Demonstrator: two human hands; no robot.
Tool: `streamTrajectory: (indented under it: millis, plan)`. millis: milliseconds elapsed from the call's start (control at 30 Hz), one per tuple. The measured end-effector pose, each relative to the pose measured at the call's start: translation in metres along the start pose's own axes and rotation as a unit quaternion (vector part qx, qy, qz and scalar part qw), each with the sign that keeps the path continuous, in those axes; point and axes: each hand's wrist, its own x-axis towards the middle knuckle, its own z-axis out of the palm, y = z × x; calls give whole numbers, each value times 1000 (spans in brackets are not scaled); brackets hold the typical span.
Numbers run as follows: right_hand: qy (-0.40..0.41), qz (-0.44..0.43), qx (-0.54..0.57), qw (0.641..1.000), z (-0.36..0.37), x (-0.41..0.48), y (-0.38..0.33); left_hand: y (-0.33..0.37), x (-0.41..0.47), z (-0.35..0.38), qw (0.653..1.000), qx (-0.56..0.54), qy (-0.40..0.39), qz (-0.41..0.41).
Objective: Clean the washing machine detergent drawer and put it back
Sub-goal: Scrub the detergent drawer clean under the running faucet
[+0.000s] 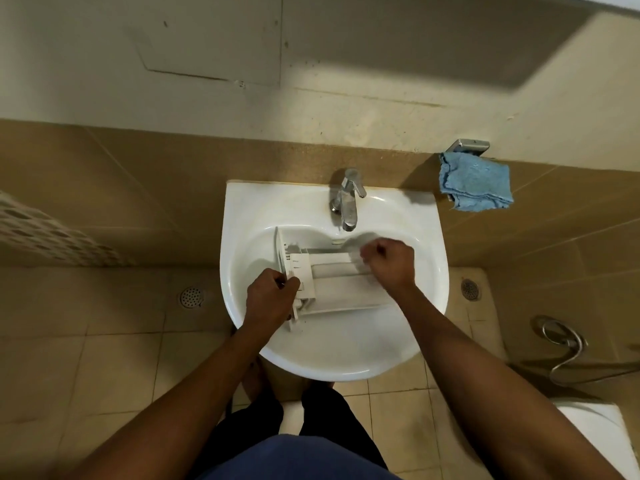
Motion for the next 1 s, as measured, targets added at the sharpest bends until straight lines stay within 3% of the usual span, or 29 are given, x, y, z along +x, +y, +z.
streamTrajectory:
  millis: [33,67,100,167,233,267,300,400,467,533,600,633,733,800,867,1000]
  plan:
    - [-4,56,118,991,7,11,-18,1,1,-1,1000,1,-5,-5]
    - [-26,122,261,957,12,21,-38,1,1,-2,1000,3,-8,-9]
    - [-63,184,395,898,18,31,-53,2,2,-3,1000,8,-9,-11]
    - [-129,279,561,768,22,41,-74,3,4,-4,1000,19,-13,-19]
    - [-142,321,634,689,26,46,-79,3,6,-4,999,18,-18,-28]
    - [-137,325,634,688,29,47,-77,3,7,-4,999,15,-20,-32]
    - [-135,322,609,712,32,44,-75,3,8,-3,999,13,-21,-35]
    - [-150,275,436,844,42,5,-60,5,10,-4,999,10,-19,-40]
    - [-124,147,316,929,47,-35,-47,6,13,-3,999,20,-17,-30]
    - [-111,-54,160,979,45,-74,-35,7,16,-2,999,42,-11,-15]
    - [-131,-205,36,969,44,-99,-24,7,17,0,998,59,-5,-2]
    - [-154,-241,-3,958,45,-105,-17,7,17,0,998,64,-3,5]
    - [-232,-269,-104,929,35,-108,-6,7,16,0,998,60,-2,9]
    - [-244,-311,-181,901,19,-108,9,8,15,-1,998,54,-10,-1]
    - [-240,-313,-244,886,-4,-106,36,8,16,-3,999,44,-20,-7]
    - [-217,-225,-314,897,-41,-97,71,9,18,-6,998,36,-41,-17]
